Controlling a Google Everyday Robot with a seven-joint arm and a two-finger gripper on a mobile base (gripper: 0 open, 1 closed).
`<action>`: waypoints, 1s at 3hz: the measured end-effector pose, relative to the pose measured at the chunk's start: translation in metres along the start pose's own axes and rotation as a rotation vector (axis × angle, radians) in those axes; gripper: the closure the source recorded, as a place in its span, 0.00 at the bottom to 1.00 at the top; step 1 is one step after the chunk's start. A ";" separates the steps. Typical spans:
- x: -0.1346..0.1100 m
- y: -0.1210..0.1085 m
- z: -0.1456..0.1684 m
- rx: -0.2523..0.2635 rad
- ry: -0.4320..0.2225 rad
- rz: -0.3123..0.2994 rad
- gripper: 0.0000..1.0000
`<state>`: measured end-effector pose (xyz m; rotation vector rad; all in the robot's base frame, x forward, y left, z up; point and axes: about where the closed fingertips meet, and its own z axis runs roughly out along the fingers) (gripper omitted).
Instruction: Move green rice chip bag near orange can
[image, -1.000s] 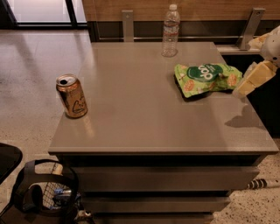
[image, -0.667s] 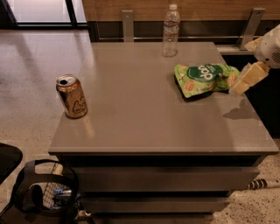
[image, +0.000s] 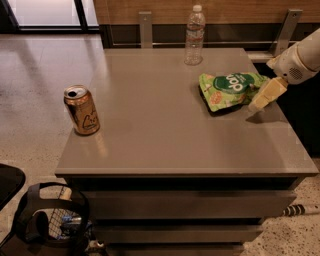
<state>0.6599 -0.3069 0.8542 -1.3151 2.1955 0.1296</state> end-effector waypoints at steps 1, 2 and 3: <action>-0.006 -0.007 0.019 -0.008 -0.047 0.023 0.00; -0.010 -0.012 0.033 -0.007 -0.093 0.043 0.18; -0.013 -0.014 0.043 -0.009 -0.123 0.054 0.41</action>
Offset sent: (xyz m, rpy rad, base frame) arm 0.0393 0.0163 -0.0240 0.1526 -0.0597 -0.0305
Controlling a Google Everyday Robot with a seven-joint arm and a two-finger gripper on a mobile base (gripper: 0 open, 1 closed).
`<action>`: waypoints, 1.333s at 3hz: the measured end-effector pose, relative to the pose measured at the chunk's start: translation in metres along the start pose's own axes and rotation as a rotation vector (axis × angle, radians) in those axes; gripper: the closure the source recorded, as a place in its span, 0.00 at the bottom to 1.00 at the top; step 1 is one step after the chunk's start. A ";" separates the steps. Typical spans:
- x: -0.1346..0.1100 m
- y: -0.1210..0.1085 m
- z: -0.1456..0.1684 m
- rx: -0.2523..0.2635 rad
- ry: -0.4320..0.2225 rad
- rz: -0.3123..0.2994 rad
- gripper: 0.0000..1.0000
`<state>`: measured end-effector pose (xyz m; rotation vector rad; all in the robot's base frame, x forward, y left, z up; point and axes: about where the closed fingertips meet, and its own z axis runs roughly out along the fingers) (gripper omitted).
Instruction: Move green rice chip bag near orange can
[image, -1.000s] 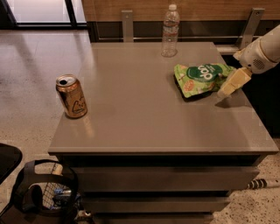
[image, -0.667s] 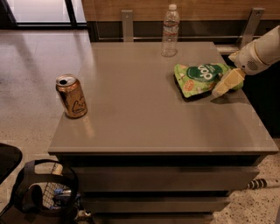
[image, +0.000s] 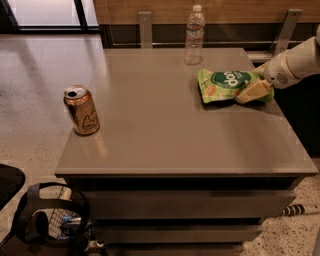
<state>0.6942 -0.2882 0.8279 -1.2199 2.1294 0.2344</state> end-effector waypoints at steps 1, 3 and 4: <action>0.000 0.001 0.004 -0.005 -0.002 0.001 0.64; -0.002 0.000 0.002 -0.005 -0.002 0.001 1.00; 0.000 0.009 -0.002 -0.025 0.009 -0.001 1.00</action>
Offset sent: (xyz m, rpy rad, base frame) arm 0.0012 0.0021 -0.0026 0.0035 0.0020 0.0023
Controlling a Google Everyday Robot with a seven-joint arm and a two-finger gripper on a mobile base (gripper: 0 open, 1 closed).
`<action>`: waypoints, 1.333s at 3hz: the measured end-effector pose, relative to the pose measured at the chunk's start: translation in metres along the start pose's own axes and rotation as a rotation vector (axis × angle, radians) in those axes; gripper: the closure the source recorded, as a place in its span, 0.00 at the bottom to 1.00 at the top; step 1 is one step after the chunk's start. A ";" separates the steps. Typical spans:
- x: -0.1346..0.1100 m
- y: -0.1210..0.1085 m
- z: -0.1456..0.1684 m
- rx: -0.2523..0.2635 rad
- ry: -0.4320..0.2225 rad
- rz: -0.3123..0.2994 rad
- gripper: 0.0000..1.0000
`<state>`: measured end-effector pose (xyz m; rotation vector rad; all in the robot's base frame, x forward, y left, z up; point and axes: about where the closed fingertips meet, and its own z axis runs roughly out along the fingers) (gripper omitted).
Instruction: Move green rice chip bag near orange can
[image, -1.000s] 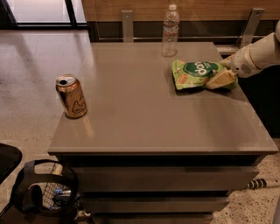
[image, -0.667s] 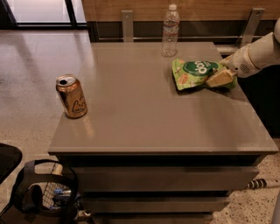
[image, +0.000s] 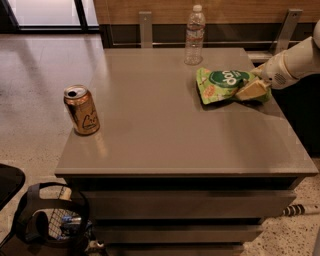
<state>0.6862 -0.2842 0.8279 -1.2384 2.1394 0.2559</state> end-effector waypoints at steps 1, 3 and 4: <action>0.004 0.009 -0.027 0.040 0.002 0.020 1.00; -0.002 0.053 -0.110 0.169 0.027 0.026 1.00; -0.026 0.084 -0.137 0.215 0.027 -0.004 1.00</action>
Offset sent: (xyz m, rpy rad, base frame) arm -0.1151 -0.0469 0.1001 -0.0653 -0.1216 -0.1905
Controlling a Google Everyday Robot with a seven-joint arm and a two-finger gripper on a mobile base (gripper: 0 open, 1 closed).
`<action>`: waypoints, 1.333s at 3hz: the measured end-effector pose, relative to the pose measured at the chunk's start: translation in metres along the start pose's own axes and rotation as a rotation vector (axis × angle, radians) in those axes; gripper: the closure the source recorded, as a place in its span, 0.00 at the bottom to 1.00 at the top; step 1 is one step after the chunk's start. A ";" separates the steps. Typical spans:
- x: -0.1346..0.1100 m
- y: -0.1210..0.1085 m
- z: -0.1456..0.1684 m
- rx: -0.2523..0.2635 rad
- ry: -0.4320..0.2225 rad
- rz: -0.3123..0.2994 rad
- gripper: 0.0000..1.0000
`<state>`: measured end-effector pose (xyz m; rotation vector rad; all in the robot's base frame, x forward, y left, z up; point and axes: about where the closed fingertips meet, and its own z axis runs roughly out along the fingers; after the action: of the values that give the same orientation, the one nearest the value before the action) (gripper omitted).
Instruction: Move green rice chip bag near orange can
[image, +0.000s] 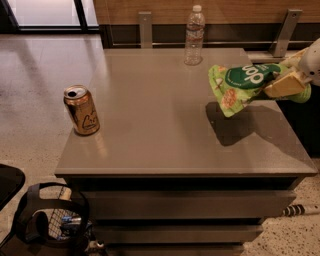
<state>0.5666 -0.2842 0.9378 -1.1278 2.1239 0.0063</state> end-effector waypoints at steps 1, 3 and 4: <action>-0.024 0.027 -0.007 0.014 -0.041 -0.014 1.00; -0.069 0.093 0.011 -0.027 -0.113 -0.059 1.00; -0.081 0.125 0.015 -0.073 -0.139 -0.082 1.00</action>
Offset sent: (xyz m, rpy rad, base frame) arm -0.0349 0.1227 0.0063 0.0501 -0.0886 0.0857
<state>0.5140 -0.1446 0.9359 -1.2209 1.9670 0.1218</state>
